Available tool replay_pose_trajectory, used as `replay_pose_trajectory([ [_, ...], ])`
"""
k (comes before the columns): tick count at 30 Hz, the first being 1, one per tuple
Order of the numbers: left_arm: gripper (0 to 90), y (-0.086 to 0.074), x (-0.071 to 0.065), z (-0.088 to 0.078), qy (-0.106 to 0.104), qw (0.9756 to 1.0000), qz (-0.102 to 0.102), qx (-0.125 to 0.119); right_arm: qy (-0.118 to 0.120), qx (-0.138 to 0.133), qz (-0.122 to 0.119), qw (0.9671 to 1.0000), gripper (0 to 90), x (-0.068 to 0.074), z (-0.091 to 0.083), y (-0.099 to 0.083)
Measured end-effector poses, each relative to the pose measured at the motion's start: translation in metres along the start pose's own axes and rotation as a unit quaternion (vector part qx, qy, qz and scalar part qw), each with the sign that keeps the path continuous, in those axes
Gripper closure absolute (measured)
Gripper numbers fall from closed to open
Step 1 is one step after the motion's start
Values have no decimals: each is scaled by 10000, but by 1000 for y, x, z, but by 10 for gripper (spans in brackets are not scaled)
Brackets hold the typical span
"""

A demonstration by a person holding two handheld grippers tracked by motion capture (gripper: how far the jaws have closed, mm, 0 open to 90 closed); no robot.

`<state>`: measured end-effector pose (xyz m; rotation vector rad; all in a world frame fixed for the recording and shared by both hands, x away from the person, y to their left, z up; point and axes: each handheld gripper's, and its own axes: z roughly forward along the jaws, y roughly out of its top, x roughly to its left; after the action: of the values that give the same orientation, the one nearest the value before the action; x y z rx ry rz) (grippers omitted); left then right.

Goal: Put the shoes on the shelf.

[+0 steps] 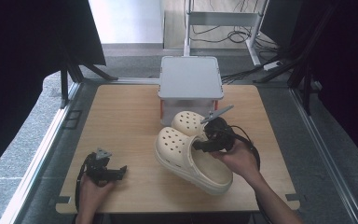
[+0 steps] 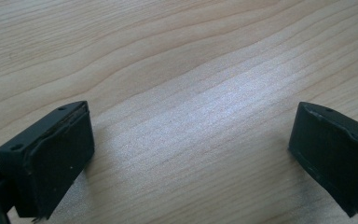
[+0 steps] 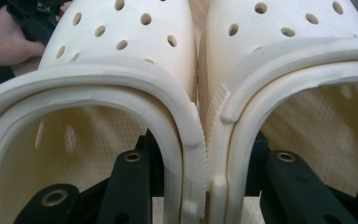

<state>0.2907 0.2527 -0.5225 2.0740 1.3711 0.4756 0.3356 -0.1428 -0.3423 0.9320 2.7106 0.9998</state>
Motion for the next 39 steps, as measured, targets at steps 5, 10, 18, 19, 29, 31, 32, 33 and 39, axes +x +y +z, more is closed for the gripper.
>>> replay_pose_trajectory([
  [5, 0, 0, 0, 0, 0, 10000, 1, 0, -72, -23, 36, 10000, 646, -2, -14, 10],
  [10, 0, 0, 0, 0, 3, 10000, 1, 2, -174, -110, 50, 9998, 646, -4, -26, 22],
  [18, 0, 0, 0, 0, -18, 10000, 3, 18, -381, -221, 191, 9988, 645, -13, -39, 47],
  [19, 0, 0, 0, 0, -17, 10000, 3, 19, -423, -228, 206, 9986, 645, -15, -40, 51],
  [29, 0, 0, 0, 0, -18, 10000, -10, 8, -752, -305, 543, 9952, 645, -38, -33, 84],
  [31, 0, 0, 0, 0, -14, 10000, 0, 8, -840, -333, 644, 9938, 646, -44, -29, 91],
  [32, 0, 0, 0, 0, -14, 10000, -1, 9, -867, -335, 695, 9932, 646, -46, -28, 94],
  [33, 0, 0, 0, 0, -17, 10000, -2, 10, -912, -343, 742, 9925, 646, -49, -27, 98],
  [39, 0, 0, 0, 0, -18, 10000, 0, 10, -1086, -271, 1128, 9873, 646, -65, -17, 117],
])
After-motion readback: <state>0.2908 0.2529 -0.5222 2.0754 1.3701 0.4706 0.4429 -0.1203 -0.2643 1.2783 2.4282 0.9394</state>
